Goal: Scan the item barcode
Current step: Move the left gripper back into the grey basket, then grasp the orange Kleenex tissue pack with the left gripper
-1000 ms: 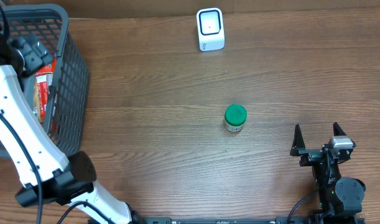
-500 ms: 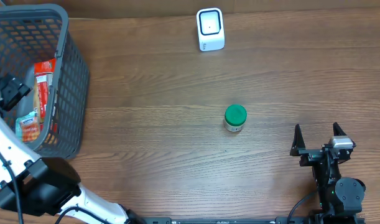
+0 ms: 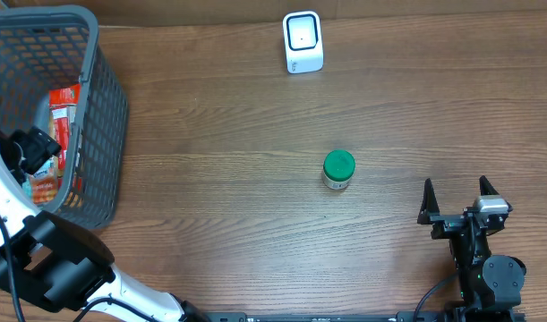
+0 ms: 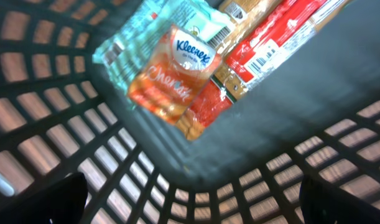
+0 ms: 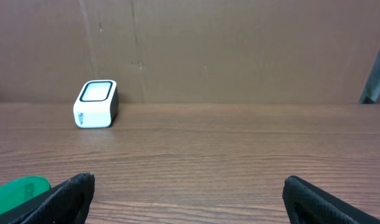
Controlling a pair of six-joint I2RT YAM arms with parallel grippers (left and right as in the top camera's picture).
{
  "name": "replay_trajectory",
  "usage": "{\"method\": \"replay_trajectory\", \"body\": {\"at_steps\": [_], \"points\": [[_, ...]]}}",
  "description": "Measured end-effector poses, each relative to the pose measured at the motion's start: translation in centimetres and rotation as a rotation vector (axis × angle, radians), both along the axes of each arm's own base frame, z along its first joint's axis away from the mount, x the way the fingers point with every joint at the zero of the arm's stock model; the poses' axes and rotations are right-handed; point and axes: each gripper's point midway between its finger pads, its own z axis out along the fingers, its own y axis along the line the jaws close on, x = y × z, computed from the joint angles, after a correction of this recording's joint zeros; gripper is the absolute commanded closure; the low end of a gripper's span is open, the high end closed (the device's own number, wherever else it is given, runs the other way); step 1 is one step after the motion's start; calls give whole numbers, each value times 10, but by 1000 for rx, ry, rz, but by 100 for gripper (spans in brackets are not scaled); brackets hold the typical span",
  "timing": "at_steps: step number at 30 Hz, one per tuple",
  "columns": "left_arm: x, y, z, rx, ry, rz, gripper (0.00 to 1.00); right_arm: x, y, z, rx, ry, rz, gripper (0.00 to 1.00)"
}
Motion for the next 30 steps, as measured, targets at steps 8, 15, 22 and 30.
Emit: {"method": "replay_trajectory", "body": {"at_steps": [8, 15, 22, 30], "points": [[3, 9, -21, 20, -5, -21, 0, 0, 0, 0, 0, 0, 0, 0], [4, 19, -40, 9, 19, -13, 0, 0, 0, 0, 0, 0, 0, 0], [-8, 30, -73, -29, 101, -21, 0, 0, 0, 0, 0, -1, 0, 0], [-20, 48, -78, -10, 100, 15, 2, 0, 0, 0, 0, 0, 0, 0]]}}
